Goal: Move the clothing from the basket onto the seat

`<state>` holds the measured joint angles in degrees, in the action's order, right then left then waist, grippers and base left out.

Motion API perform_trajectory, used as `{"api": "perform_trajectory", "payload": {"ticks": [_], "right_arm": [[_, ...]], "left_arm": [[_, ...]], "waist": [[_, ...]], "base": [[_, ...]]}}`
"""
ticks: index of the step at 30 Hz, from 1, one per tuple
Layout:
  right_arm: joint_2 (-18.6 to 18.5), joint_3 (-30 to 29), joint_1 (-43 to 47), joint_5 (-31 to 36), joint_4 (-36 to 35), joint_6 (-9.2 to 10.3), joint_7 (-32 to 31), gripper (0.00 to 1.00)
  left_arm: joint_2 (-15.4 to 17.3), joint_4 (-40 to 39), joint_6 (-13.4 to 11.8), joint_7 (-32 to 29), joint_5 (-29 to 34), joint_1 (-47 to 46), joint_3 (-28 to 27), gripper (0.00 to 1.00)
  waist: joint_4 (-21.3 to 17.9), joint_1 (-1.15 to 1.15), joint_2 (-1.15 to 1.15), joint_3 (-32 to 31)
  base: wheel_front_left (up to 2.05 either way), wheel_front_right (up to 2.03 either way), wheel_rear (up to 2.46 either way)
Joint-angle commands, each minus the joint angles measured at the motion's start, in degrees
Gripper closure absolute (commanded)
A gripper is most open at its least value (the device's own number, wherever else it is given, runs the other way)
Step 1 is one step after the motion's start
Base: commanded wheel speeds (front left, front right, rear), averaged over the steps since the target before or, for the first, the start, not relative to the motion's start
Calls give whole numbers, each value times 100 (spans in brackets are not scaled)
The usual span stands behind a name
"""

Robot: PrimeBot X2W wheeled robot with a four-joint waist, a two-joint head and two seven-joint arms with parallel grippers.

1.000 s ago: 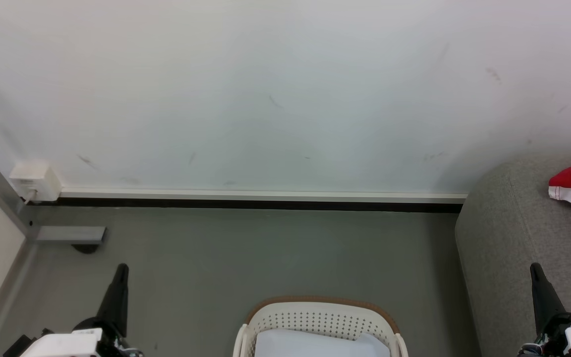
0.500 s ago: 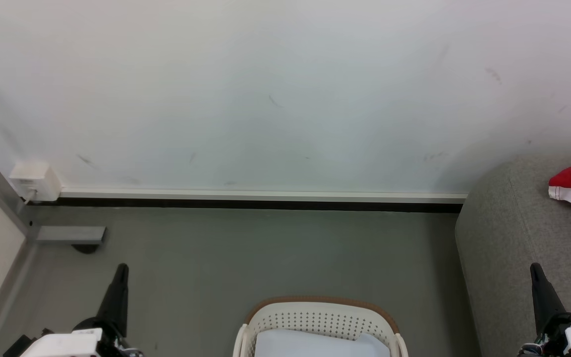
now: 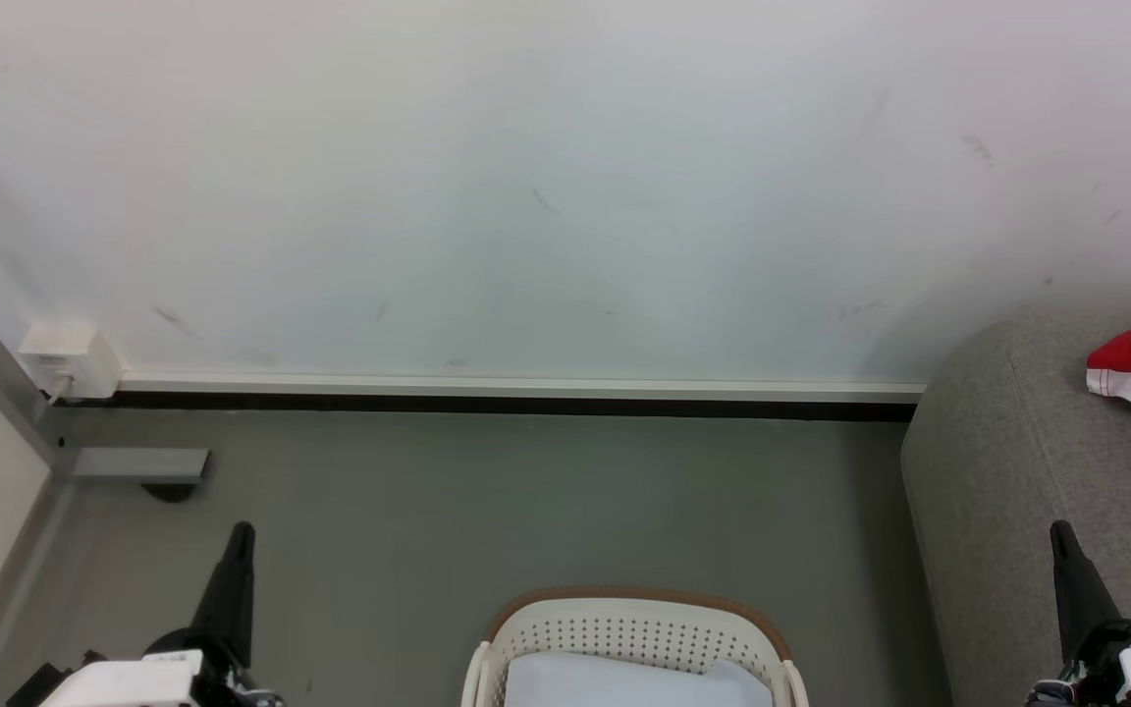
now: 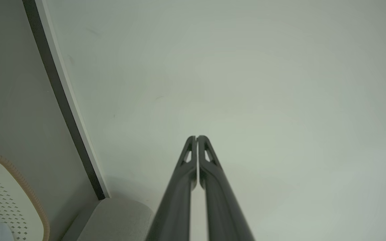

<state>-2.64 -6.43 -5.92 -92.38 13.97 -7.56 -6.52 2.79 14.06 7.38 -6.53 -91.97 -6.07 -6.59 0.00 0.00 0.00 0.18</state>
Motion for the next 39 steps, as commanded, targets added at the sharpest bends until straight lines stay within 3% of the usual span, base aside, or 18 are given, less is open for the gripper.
{"api": "perform_trajectory", "payload": {"ticks": [1,39], "right_arm": [[-44,-19,-74,-8,17,14,-22,100],[-44,-19,-74,-8,17,14,-21,100]], "left_arm": [[10,5,32,-23,-78,-47,-11,100],[10,4,32,-21,-80,-47,-9,100]], "waist": [[0,0,0,0],[0,0,0,0]], "base": [[0,0,0],[0,0,0]]}}
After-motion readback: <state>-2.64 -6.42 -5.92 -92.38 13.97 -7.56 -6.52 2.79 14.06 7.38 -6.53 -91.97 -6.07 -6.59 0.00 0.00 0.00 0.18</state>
